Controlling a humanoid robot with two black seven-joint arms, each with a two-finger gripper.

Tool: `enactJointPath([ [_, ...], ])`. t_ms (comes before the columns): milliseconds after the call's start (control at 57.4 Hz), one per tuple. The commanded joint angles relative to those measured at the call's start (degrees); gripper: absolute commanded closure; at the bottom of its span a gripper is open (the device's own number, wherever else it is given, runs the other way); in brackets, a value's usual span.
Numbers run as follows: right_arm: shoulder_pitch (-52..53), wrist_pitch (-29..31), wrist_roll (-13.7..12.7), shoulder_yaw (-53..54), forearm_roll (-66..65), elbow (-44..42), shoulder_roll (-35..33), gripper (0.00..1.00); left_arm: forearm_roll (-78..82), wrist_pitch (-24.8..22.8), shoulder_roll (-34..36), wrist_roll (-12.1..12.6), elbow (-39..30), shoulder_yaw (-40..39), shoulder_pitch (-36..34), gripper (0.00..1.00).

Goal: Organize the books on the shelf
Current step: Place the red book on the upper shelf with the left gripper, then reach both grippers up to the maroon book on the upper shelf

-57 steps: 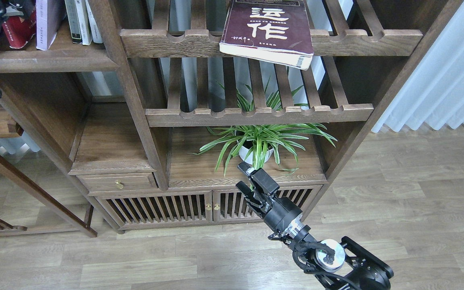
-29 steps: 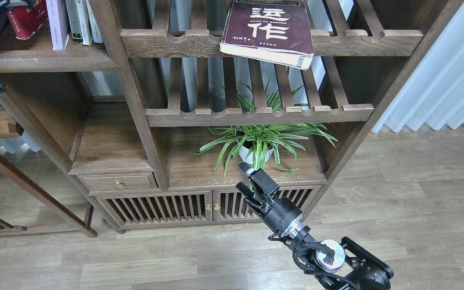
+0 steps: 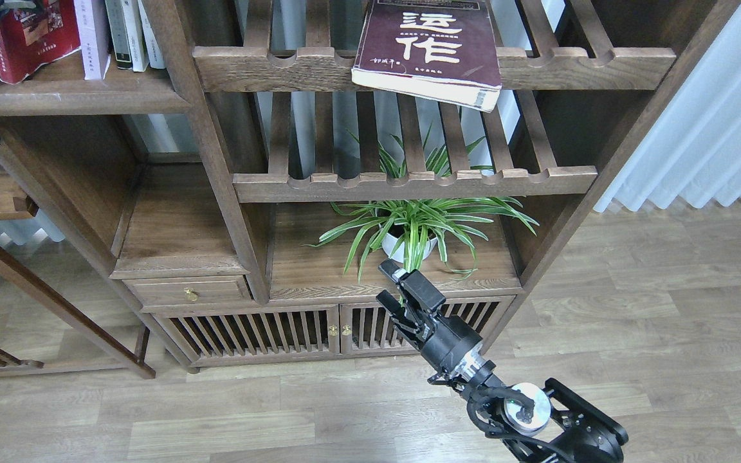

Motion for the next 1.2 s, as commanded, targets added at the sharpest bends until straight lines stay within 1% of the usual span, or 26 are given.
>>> enactJointPath([
  [0,0.0,0.0,-0.01,0.01,0.0,0.0,0.0,0.02,-0.18,0.01,-0.45,0.02,-1.38,-1.68,-0.32,0.64],
  [157,0.0,0.0,-0.01,0.1,0.0,0.0,0.0,0.02,-2.28,0.01,-0.62,0.02,-4.36,-4.4,-0.5,0.64],
  [296,0.27,0.0,0.08,0.45,0.18,0.35,0.0,0.02,-9.66,0.01,-1.06,0.02,-9.02,-7.04,0.38,0.63],
  [383,0.53,0.0,0.08,1.5,0.18,0.88,0.0,0.02,-13.62,0.01,-0.36,0.02,-13.5,-7.57,1.79,0.53],
  [488,0.71,0.0,0.08,3.53,0.18,1.32,0.0,0.02,-15.38,0.1,0.61,0.02,-18.6,-9.41,4.07,0.45],
  [523,0.88,0.0,-0.01,4.05,0.18,1.76,0.0,0.02,-15.82,0.18,1.22,0.02,-21.4,-10.29,5.91,0.42],
  [575,0.97,0.0,-0.01,4.58,0.26,2.55,0.0,0.02,-15.82,0.18,1.48,0.02,-23.87,-11.08,7.67,0.39],
  [593,1.14,0.0,-0.01,5.98,0.26,4.12,0.0,0.02,-15.82,0.18,1.57,0.02,-26.75,-12.56,9.77,0.31],
  [662,1.15,0.0,-0.01,7.48,0.26,5.63,0.0,0.02,-15.91,0.1,1.66,0.02,-29.32,-14.16,11.72,0.24],
  [680,1.15,0.0,-0.01,8.18,0.26,6.32,0.0,0.02,-15.82,0.18,1.66,0.02,-30.54,-14.77,12.59,0.2],
  [697,1.06,0.0,-0.01,8.45,0.26,6.59,0.0,0.02,-15.91,0.1,1.66,0.02,-30.99,-15.03,12.95,0.19],
  [715,1.06,0.0,-0.01,8.97,0.26,7.2,0.0,0.02,-15.91,0.1,1.66,0.02,-31.87,-15.65,13.74,0.14],
  [732,1.06,0.0,-0.01,9.24,0.26,7.47,0.0,0.02,-15.91,0.1,1.66,0.02,-32.14,-15.91,14.0,0.12],
  [749,1.06,0.0,-0.01,9.76,0.26,8.08,0.0,0.02,-15.91,0.1,1.66,0.02,-33.01,-16.53,14.96,0.06],
  [767,0.97,0.0,-0.01,10.2,0.26,8.52,0.0,0.02,-15.91,0.1,1.57,0.02,-33.71,-16.88,15.67,0.03],
  [854,0.8,0.0,0.26,12.14,0.35,10.02,-0.17,0.02,-15.91,0.01,0.96,0.02,-36.27,-18.55,17.7,0.01],
  [959,0.62,0.0,1.66,14.42,0.7,12.39,-1.05,0.02,-16.52,-0.08,0.61,0.02,-41.71,-20.13,21.03,0.01],
  [1081,0.53,0.0,2.28,16.54,0.88,14.94,-2.55,0.02,-17.14,-0.34,0.43,0.02,-46.2,-20.93,24.99,0.0],
  [1115,0.62,0.0,2.36,16.98,0.97,15.29,-2.9,0.02,-17.14,-0.96,0.25,0.02,-46.9,-20.93,25.78,0.0],
  [1185,0.62,0.0,2.37,17.33,1.06,15.56,-3.78,0.02,-17.23,-4.38,-0.62,0.02,-47.34,-21.19,27.45,0.0],
])
